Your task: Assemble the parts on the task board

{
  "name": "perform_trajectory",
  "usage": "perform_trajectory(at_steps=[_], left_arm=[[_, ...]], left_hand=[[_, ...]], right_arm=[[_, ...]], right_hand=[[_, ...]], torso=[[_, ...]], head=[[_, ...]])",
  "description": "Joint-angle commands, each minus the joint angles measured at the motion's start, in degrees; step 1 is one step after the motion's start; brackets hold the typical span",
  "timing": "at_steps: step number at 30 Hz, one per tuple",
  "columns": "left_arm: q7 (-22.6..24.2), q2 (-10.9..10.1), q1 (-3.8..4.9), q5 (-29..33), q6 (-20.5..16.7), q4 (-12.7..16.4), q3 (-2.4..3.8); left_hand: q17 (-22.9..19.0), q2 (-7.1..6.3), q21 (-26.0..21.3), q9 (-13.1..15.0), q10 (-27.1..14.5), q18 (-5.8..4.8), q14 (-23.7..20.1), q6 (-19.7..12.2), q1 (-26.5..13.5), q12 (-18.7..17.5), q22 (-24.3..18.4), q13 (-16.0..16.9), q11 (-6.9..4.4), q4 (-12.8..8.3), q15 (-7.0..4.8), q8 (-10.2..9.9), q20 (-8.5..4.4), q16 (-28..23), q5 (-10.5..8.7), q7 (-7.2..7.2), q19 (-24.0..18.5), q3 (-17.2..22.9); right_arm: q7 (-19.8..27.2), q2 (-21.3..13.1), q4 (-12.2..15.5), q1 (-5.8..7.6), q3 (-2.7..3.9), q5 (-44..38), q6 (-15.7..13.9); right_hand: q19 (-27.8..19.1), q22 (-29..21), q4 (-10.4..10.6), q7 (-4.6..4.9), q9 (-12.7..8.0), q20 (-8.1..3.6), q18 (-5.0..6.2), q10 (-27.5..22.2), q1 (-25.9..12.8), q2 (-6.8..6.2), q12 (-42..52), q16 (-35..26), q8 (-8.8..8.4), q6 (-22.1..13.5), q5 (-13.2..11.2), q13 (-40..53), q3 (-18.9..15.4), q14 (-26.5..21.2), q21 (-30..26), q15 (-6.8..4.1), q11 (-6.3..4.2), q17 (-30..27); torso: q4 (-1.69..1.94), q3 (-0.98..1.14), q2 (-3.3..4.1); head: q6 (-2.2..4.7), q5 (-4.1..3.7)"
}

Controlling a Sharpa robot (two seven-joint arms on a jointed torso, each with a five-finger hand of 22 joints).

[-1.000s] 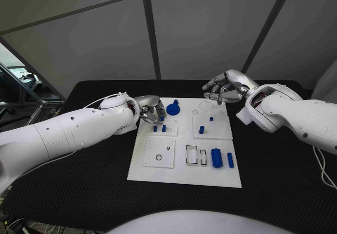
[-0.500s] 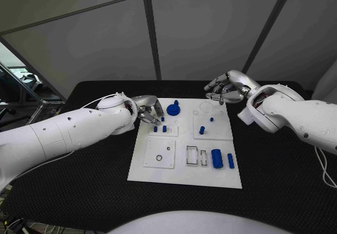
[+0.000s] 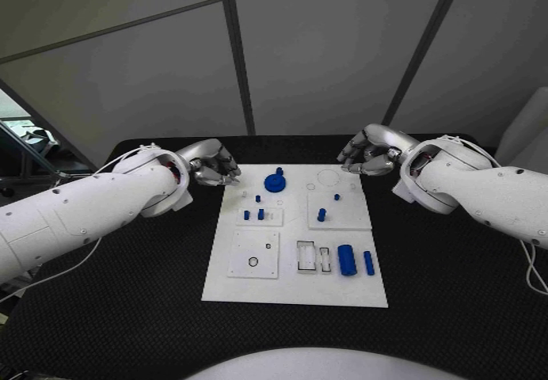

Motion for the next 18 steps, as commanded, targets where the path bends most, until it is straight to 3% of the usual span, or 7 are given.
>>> perform_trajectory(at_steps=[1, 2, 4, 7, 12, 18], left_arm=[[6.5, -1.6, 0.16, 17.8, -2.7, 0.8, 0.15], [7.5, -2.1, 0.18, 21.8, -2.4, 1.0, 0.17], [9.7, -2.8, 0.21, 30.4, -1.9, 1.3, 0.19], [13.2, -3.5, 0.22, 41.3, -1.0, 2.1, 0.19], [16.8, -4.4, 0.23, 52.6, 0.1, 3.6, 0.19], [18.4, -5.1, 0.20, 58.6, 1.0, 5.0, 0.14]], left_hand=[[-16.3, 0.33, -6.0, 0.0, 0.9, -3.44, -6.8, 0.7, -0.4, 0.7, -2.8, -0.1, -0.23, 0.1, -0.51, 0.2, -0.20, -9.2, 0.23, 0.00, -2.8, 1.3], [-22.0, 0.21, -10.5, 0.0, 0.7, -2.70, -9.4, 0.7, -0.6, 0.8, -5.0, -0.2, -0.19, 0.2, -0.42, 0.1, -0.23, -13.0, 0.17, 0.16, -4.8, 1.7], [-27.2, 0.25, -17.0, -0.1, 0.1, -1.72, -11.4, 0.4, -1.0, 1.0, -8.2, -0.3, 0.03, 0.4, -0.29, 0.0, -0.13, -16.5, 0.16, 0.40, -7.6, 2.3], [-35.2, 0.41, -22.7, -0.2, -0.8, -0.94, -14.9, 0.1, -0.9, 1.4, -11.2, -0.5, 0.28, 0.2, -0.10, -0.2, 0.04, -22.0, 0.15, 0.67, -10.0, 2.9], [-37.4, 0.73, -25.6, -0.1, -0.1, -0.59, -15.8, 0.2, -1.0, 3.0, -12.9, -0.2, 0.09, 0.0, -0.22, 0.0, 0.07, -24.0, 0.15, 0.59, -11.1, 3.2], [-38.4, 1.07, -26.2, 0.1, 1.6, -0.55, -15.8, 0.9, -0.8, 5.1, -13.3, 0.5, -0.51, -0.4, -0.60, 0.4, -0.21, -24.6, 0.19, 0.27, -11.2, 3.2]], right_arm=[[-3.7, 0.3, -0.1, -0.53, -0.01, -15.6, 2.2], [-4.1, 0.4, -0.1, -0.77, -0.04, -17.4, 2.2], [-4.8, 0.6, -0.1, -1.19, -0.17, -20.2, 2.3], [-5.8, 0.9, -0.1, -1.80, -0.31, -23.2, 2.7], [-6.9, 1.4, 0.2, -2.56, -0.43, -26.4, 3.9], [-7.6, 1.6, 1.3, -3.01, -0.49, -28.3, 5.7]], right_hand=[[0.4, 0.7, -0.3, -0.32, -0.2, 0.14, -0.39, -0.3, -0.1, -0.83, -1.5, 0.4, -0.78, -0.2, -0.4, -1.0, 0.1, 2.0, 0.6, 0.20, 0.19, 0.4], [0.5, 0.9, -0.3, -0.36, -0.3, 0.17, -0.43, -0.5, -0.3, -1.01, -2.0, 0.7, -1.08, -0.4, -0.5, -1.4, 0.0, 2.1, 0.8, 0.26, 0.24, 0.6], [0.7, 1.4, -0.2, -0.45, -0.4, 0.22, -0.49, -0.8, -0.4, -1.25, -2.7, 1.1, -1.56, -0.7, -0.6, -1.9, 0.0, 2.1, 1.2, 0.32, 0.31, 1.1], [1.2, 2.4, -0.3, -0.43, -0.5, 0.25, -0.67, -1.0, -0.6, -1.44, -3.3, 2.0, -1.90, -0.8, -0.7, -2.4, 0.0, 2.4, 2.0, 0.41, 0.41, 2.1], [2.0, 4.2, -0.4, -0.38, -0.5, 0.29, -0.97, -0.9, -0.6, -1.62, -3.9, 3.4, -2.38, -0.9, -0.9, -3.0, 0.1, 2.7, 3.4, 0.54, 0.51, 3.6], [3.2, 6.7, -0.3, -0.08, -0.5, 0.39, -1.40, -0.7, -1.0, -1.81, -4.6, 5.2, -2.83, -0.8, -1.1, -3.7, 0.1, 3.1, 5.3, 0.77, 0.76, 5.3]], torso=[[0.01, -0.02, -0.05], [0.03, -0.05, -0.07], [0.10, -0.04, -0.04], [0.12, -0.03, 0.01], [-0.08, -0.07, 0.12], [-0.03, 0.00, 0.13]], head=[[0.49, -1.04], [0.58, -1.28], [0.74, -1.48], [0.93, -1.68], [1.11, -1.59], [1.08, -1.71]])
